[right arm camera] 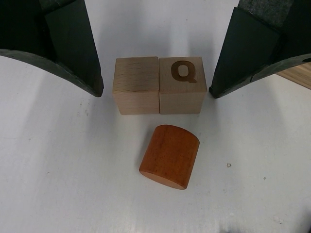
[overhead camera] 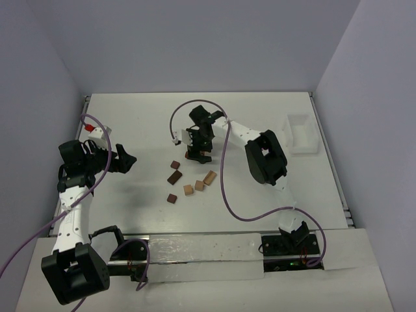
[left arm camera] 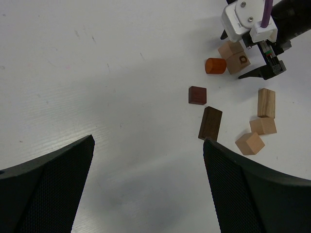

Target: Build the wood block tower

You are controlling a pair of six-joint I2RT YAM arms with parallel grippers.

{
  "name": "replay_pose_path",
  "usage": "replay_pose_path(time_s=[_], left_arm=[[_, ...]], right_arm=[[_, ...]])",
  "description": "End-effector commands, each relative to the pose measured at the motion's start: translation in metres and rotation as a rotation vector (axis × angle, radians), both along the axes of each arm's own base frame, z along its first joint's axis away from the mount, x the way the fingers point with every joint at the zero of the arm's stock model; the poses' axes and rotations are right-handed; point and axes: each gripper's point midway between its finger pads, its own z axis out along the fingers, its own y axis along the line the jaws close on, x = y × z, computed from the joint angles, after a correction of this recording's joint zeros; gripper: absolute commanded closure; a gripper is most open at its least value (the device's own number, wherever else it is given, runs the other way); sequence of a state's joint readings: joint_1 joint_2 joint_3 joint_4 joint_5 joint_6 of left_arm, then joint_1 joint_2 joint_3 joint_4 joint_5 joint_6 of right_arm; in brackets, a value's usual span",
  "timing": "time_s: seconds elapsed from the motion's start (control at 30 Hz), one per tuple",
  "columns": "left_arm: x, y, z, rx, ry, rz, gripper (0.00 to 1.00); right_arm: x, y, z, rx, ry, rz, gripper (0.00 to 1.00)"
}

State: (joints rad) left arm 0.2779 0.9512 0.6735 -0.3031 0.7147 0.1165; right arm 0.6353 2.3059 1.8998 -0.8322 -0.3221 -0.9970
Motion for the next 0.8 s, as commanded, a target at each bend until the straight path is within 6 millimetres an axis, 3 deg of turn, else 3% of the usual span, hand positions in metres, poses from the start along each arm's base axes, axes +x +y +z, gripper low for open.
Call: replay_pose_path(time_s=[0.0,0.1,0.3,0.37,0.47,0.6,0.7,0.77], left_arm=[[0.006,0.004,0.008,0.016,-0.043,0.006,0.01],[0.007,0.004,0.009,0.015,-0.046,0.009,0.01],[0.007,0.006,0.011,0.021,-0.055,0.02,0.01],[0.006,0.007,0.011,0.028,-0.06,0.023,0.01],[0.007,0.007,0.014,0.03,-0.066,0.028,0.01],[0.007,0.008,0.017,0.033,-0.079,0.034,0.01],[0.006,0.007,0.018,0.028,-0.08,0.03,0.01],[0.007,0.006,0.018,0.024,-0.078,0.028,0.01]], right_arm=[[-0.005,0.002,0.02,0.011,-0.02,0.013,0.0],[0.002,0.01,0.049,0.062,-0.054,-0.016,0.0],[0.019,0.023,0.146,0.214,-0.193,-0.077,0.0],[0.023,0.022,0.193,0.286,-0.255,-0.115,0.0],[0.017,0.011,0.222,0.34,-0.256,-0.205,0.0],[-0.008,-0.01,0.219,0.339,-0.192,-0.338,0.0],[-0.04,-0.032,0.194,0.306,-0.099,-0.454,0.0],[-0.055,-0.043,0.167,0.263,-0.032,-0.513,0.0]])
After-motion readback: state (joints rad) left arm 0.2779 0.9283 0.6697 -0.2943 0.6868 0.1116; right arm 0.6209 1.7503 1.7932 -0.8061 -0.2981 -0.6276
